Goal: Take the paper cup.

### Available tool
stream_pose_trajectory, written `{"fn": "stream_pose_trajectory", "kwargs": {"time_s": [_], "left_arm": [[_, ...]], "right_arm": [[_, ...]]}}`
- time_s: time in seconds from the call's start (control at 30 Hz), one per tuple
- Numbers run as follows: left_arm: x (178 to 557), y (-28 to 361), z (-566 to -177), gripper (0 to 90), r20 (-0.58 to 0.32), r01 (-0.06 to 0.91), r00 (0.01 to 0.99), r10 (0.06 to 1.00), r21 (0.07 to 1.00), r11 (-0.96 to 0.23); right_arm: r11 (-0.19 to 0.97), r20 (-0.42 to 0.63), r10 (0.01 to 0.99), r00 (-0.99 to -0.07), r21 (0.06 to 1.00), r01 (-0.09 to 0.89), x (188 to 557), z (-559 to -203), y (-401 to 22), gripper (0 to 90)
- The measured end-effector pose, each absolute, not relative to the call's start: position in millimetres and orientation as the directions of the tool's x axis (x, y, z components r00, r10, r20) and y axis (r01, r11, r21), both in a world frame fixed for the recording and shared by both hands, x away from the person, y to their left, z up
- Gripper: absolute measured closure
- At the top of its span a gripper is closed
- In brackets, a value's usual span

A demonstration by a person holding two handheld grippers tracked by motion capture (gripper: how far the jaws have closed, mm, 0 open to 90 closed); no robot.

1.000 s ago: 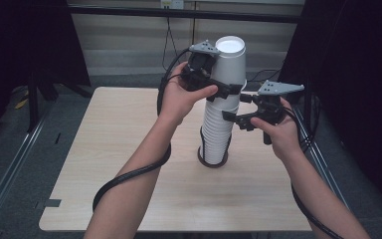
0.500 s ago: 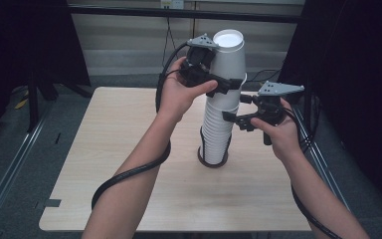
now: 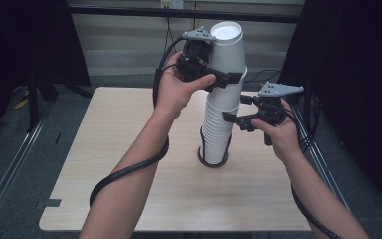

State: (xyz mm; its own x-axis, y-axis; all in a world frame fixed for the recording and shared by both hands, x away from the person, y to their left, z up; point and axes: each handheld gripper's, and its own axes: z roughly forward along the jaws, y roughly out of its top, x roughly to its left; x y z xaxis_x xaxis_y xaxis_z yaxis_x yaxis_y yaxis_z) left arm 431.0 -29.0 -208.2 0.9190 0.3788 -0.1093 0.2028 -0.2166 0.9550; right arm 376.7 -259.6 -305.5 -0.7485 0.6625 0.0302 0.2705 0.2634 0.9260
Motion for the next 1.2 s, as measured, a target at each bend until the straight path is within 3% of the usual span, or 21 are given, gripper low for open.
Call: {"fn": "stream_pose_trajectory", "kwargs": {"time_s": [1.2], "left_arm": [[423,6,-198,10.0,-0.105,0.182,0.92,0.377,0.967,-0.176]], "right_arm": [[0.268,0.036,0.664,-0.747,0.921,0.282,374,-314,-269,13.5]]}}
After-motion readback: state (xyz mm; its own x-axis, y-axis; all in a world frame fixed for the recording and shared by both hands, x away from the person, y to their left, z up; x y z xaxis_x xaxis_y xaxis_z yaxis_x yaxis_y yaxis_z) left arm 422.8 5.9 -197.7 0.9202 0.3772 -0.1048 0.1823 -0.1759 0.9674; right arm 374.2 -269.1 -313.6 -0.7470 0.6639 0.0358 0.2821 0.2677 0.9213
